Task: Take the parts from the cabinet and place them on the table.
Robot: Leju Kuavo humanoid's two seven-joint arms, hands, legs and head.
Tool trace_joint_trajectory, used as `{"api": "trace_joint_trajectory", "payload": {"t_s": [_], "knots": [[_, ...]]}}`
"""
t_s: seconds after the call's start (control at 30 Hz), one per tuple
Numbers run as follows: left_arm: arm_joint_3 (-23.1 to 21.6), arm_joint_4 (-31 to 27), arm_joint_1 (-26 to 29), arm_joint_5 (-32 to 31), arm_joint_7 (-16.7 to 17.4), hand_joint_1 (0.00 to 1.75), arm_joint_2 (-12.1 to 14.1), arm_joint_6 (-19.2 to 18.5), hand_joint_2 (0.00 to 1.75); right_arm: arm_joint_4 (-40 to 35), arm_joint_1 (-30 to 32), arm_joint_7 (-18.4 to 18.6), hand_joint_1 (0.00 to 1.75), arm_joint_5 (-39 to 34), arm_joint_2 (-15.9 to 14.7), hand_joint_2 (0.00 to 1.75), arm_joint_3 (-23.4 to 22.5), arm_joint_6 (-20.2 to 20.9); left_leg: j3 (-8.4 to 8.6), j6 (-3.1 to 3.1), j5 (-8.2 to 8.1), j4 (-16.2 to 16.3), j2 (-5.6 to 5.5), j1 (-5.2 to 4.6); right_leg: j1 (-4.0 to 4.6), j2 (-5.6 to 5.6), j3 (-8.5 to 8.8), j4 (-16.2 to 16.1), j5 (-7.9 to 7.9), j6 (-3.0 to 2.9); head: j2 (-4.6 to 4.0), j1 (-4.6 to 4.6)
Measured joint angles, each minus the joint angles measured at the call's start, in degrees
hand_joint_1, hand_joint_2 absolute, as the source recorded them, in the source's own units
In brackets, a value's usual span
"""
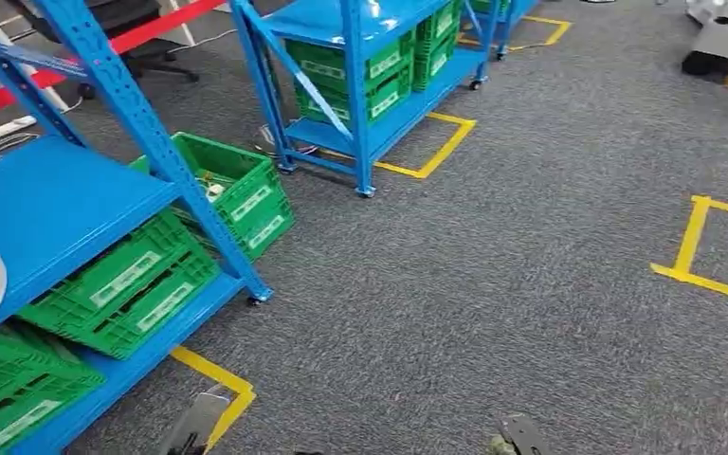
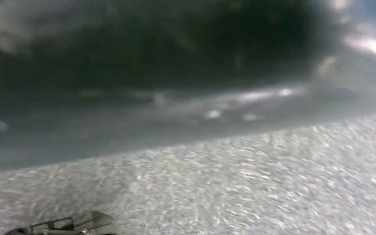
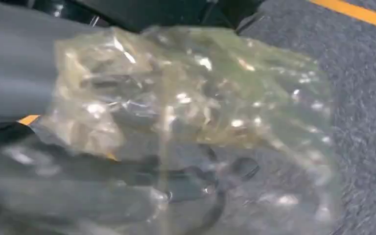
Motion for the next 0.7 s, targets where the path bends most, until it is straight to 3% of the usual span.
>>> {"api": "trace_joint_trajectory", "payload": {"t_s": [0.03,0.07,0.1,0.2,0.23,0.27,0.3,0.33,0.4,0.43,0.47,0.53,0.57,0.6,0.7], "knots": [[-0.06,0.00,-0.09,0.11,0.00,0.00,0.02,-0.04,0.00,0.00,-0.06,0.00,0.00,0.02,0.00,0.00,0.00,0.06,3.69,0.34,2.18,-5.84,1.34,-0.14,0.08,-0.69,0.07,0.05,0.03,0.04,0.00,0.00],[-0.15,0.00,-0.30,0.22,0.00,0.00,0.11,-0.07,0.00,0.00,-0.11,0.00,0.00,0.02,0.00,0.00,0.00,0.13,6.40,0.82,2.57,-10.50,4.18,-0.48,0.22,-1.42,0.16,0.07,0.06,0.10,0.00,0.00],[-0.31,0.00,-0.62,0.24,0.02,0.00,0.11,-0.07,0.00,-0.04,-0.11,-0.02,0.00,0.04,0.00,0.00,0.00,0.17,6.63,1.22,2.37,-11.59,4.44,-0.93,0.66,-2.10,-0.09,0.37,0.01,0.36,0.00,-0.02],[-0.55,0.00,-0.24,0.55,0.11,0.00,0.26,-0.07,0.00,-0.11,-0.41,0.07,0.00,0.15,0.00,0.00,0.00,0.44,5.83,2.01,2.89,-11.50,2.78,-1.11,0.46,-3.77,0.12,0.11,0.48,1.09,0.00,0.13],[-0.66,0.02,-0.14,0.66,0.13,0.00,0.35,-0.09,0.00,-0.18,-0.51,0.07,0.00,0.15,0.00,0.00,0.00,0.44,6.08,2.61,3.73,-12.30,2.12,-0.74,0.57,-3.87,-0.11,0.25,0.22,1.48,0.00,0.02],[-0.81,0.00,-0.20,0.68,0.11,0.00,0.39,-0.15,0.00,-0.17,-0.59,0.07,0.00,0.15,-0.02,0.00,0.00,0.44,5.75,2.87,4.12,-12.39,1.74,-0.57,0.30,-0.62,-0.88,1.25,-1.14,1.96,0.00,0.31],[-0.85,0.00,-0.47,0.74,0.13,0.00,0.39,-0.15,0.00,-0.17,-0.57,0.04,0.00,0.17,-0.02,0.00,0.00,0.44,5.25,3.32,4.47,-12.36,1.05,-0.45,0.10,2.19,-1.97,4.32,-3.76,2.12,0.00,0.46],[-0.92,0.00,-0.71,0.74,0.13,0.00,0.31,-0.18,0.00,-0.17,-0.44,0.07,0.00,0.17,-0.02,0.00,0.00,0.44,4.80,3.51,4.70,-12.34,0.46,-0.43,-0.02,3.40,-3.62,8.68,-6.38,2.28,0.00,0.63],[-1.03,0.02,-0.67,0.74,0.13,0.00,0.28,-0.17,0.00,-0.17,-0.22,0.09,0.00,0.17,-0.09,0.00,0.00,0.44,3.94,3.42,5.27,-12.29,-1.00,-0.46,-0.07,4.02,-6.86,17.14,-10.11,2.59,0.00,0.63],[-1.12,0.02,-0.53,0.72,0.13,0.00,0.31,-0.17,0.00,-0.17,-0.16,0.09,0.00,0.17,-0.09,0.00,0.02,0.61,3.61,3.28,5.46,-12.28,-1.77,-0.45,-0.15,4.02,-7.01,18.02,-9.73,2.67,0.00,0.57],[-1.27,0.02,-0.44,0.65,0.13,0.00,0.33,-0.15,0.00,-0.17,-0.11,0.07,0.00,0.17,-0.09,0.00,0.02,0.59,3.40,3.04,5.66,-12.26,-2.43,-0.40,-0.28,4.03,-5.66,16.19,-8.10,2.72,0.00,0.63],[-1.42,0.04,-0.44,0.61,0.13,0.00,0.33,-0.13,0.00,-0.17,-0.14,0.04,0.00,0.20,-0.15,0.00,0.02,0.59,3.09,2.54,5.97,-12.01,-3.97,-0.17,-0.65,4.75,0.02,6.46,-3.39,2.80,0.00,0.61],[-1.51,0.02,-0.51,0.57,0.13,0.00,0.33,-0.11,0.00,-0.17,-0.17,0.02,0.00,0.20,-0.15,0.00,0.02,0.59,2.88,2.27,6.11,-11.73,-4.70,-0.09,-1.00,6.93,2.97,1.33,-2.28,2.89,0.00,0.66],[-1.62,0.02,-0.66,0.57,0.13,0.00,0.39,-0.07,0.00,-0.17,-0.20,0.00,0.00,0.22,-0.15,0.00,0.02,0.59,2.31,1.90,6.24,-11.53,-5.24,-0.21,-1.00,9.23,4.89,-0.19,-3.28,2.89,0.00,0.70],[-2.01,0.04,-0.58,0.68,0.15,0.00,0.42,-0.02,0.00,-0.17,-0.03,-0.02,0.00,0.35,-0.15,0.00,0.02,0.66,1.56,0.83,7.09,-11.19,-7.21,-0.20,-0.84,7.67,4.01,-0.11,-3.38,2.24,0.00,0.50]]}}
